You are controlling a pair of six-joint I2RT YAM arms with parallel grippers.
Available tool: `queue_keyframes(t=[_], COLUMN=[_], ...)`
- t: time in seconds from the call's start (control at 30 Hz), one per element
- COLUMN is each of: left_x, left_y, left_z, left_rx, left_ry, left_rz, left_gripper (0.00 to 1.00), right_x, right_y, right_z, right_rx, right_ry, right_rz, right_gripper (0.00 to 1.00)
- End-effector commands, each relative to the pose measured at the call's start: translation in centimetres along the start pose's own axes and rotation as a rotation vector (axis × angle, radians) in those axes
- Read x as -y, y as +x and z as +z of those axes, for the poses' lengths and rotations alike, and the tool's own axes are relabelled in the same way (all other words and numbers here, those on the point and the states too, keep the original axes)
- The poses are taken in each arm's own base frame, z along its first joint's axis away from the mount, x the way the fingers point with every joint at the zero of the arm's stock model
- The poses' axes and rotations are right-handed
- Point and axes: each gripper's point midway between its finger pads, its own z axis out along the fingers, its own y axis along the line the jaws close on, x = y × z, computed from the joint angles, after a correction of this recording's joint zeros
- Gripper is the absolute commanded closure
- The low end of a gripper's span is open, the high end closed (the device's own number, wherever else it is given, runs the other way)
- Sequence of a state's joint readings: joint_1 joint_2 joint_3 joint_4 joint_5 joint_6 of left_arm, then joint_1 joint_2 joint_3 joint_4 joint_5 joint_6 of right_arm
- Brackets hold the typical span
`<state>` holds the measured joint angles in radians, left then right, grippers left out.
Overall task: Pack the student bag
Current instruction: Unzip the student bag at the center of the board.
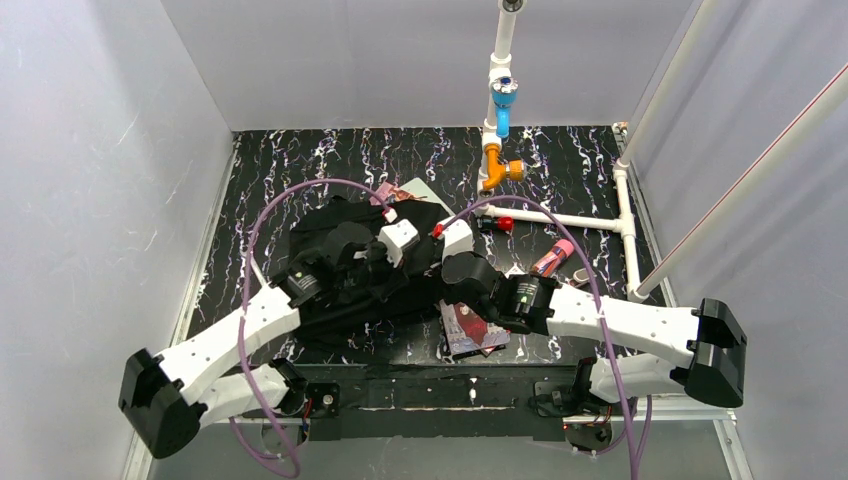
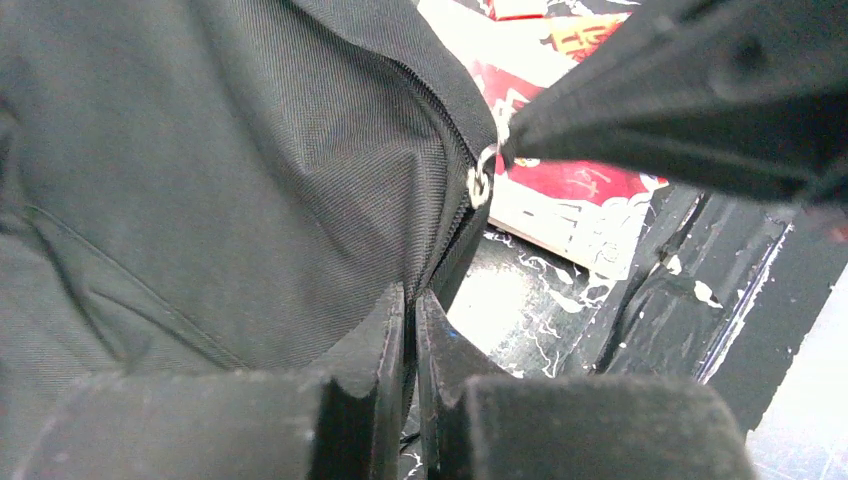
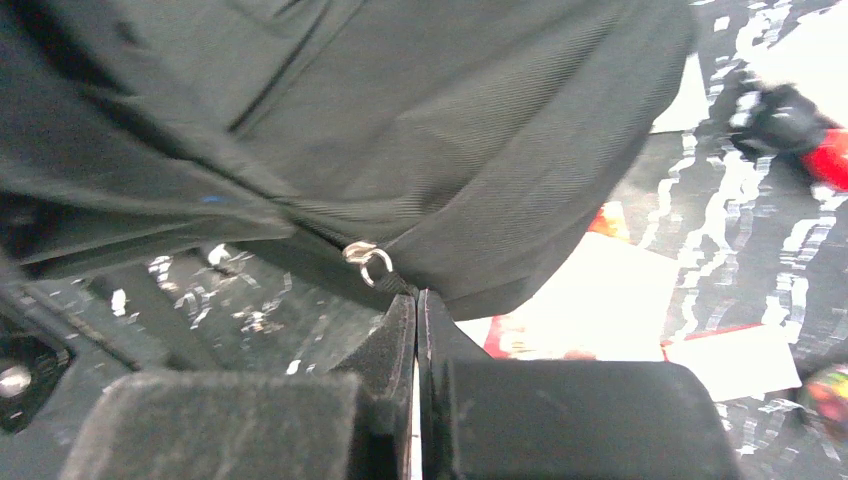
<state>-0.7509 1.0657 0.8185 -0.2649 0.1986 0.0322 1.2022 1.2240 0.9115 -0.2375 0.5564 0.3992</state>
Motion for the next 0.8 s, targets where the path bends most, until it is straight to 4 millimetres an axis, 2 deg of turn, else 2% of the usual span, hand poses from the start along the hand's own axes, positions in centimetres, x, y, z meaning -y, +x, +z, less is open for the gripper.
queue_keyframes(t=[0.0,0.1,0.2,0.27,0.33,0.4,0.5,0.57,0.6,0.67,0.77], left_x=[-0.8,-0.7,-0.9,-0.8,-0.8,-0.7,-0.3,-0.2,0.1,1.1,2.6], left_y=[2.0,3.0,3.8,3.8,3.7,3.7,3.2,2.6,2.1,0.9,-0.8], left_z=[-2.7,-3.6,-4.3,-4.8,-5.3,-5.6,-5.6,-5.5,-5.3,-4.7,-3.2], left_rx=[-0.018,-0.037,-0.034,-0.007,0.021,0.038,0.065,0.066,0.071,0.088,0.106], left_ry=[-0.036,-0.024,-0.036,-0.039,-0.051,-0.051,-0.047,-0.049,-0.036,0.013,0.080], left_rz=[0.138,0.216,0.253,0.266,0.265,0.261,0.221,0.160,0.126,0.044,-0.050], left_gripper=[1.00,1.00,1.00,1.00,1.00,1.00,0.99,0.69,0.60,0.53,0.50], right_x=[8.0,12.0,15.0,16.0,16.0,14.6,8.5,5.7,4.5,2.5,0.5], right_y=[-3.9,-4.7,-4.6,-4.6,-4.5,-4.5,-4.6,-4.9,-4.9,-5.1,-5.2], right_z=[-2.8,-3.0,-2.1,-2.1,-2.4,-2.1,-1.0,-0.8,-0.7,-0.5,-0.5], right_rx=[0.070,0.020,-0.012,-0.021,-0.022,-0.013,0.034,0.070,0.076,0.091,0.104], right_ry=[0.400,0.548,0.575,0.587,0.575,0.474,0.106,-0.040,-0.098,-0.195,-0.292], right_rz=[-0.166,-0.209,-0.177,-0.159,-0.148,-0.133,-0.068,0.022,0.063,0.131,0.182], right_gripper=[0.99,0.99,0.99,0.99,0.99,0.99,0.99,0.99,0.99,0.99,0.99])
